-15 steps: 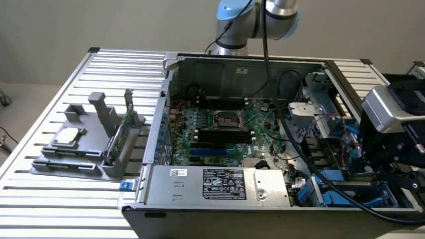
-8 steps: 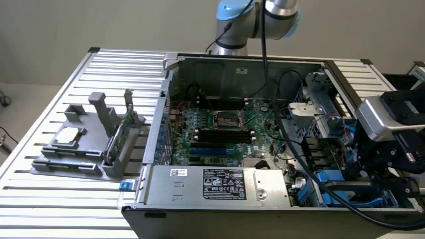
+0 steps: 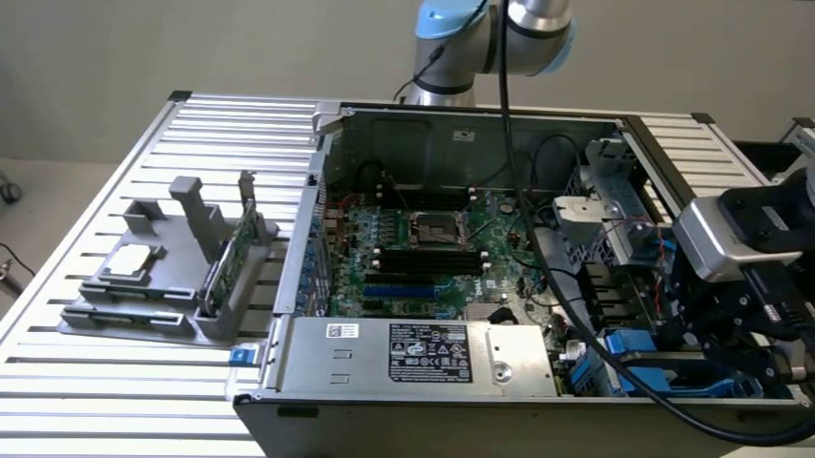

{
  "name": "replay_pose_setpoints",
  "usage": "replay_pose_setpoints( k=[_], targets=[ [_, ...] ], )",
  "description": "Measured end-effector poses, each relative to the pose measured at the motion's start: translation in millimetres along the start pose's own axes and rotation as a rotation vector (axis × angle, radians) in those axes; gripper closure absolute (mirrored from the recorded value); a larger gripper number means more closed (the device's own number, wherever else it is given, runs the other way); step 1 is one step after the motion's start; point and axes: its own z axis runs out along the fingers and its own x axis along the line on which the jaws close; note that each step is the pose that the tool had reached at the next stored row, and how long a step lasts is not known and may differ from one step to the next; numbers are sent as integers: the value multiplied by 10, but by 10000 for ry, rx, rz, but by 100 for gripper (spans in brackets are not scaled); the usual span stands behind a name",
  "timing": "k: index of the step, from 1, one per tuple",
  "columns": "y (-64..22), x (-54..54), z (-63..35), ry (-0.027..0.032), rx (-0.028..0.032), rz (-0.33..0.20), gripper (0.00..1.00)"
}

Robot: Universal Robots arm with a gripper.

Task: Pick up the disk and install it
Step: 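Insert the disk into the insertion slot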

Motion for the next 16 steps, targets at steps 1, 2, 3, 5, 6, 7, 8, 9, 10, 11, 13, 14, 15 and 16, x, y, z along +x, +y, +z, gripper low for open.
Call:
replay_pose_setpoints(
  k=[1,2,3,5,6,7,8,9,10,11,13,14,15,16],
  targets=[
    [0,1,10,-3,0,0,89],
    [0,3,20,3,-1,0,89],
    [-1,4,31,6,-1,-1,89],
    [0,5,35,5,-1,0,89],
    [0,5,36,3,-4,1,89],
    [0,4,28,-10,-12,2,89],
    [1,1,3,-18,-21,4,89],
    [1,-4,-38,-6,-26,4,89],
    [1,-10,-79,-6,-28,4,89],
    [1,-14,-115,-8,-30,4,89],
    [2,-23,-182,-6,-35,5,89],
    [3,-28,-219,-5,-37,5,89],
    [3,-33,-259,-5,-38,4,89],
    [4,-38,-301,-2,-39,3,89]
  ],
)
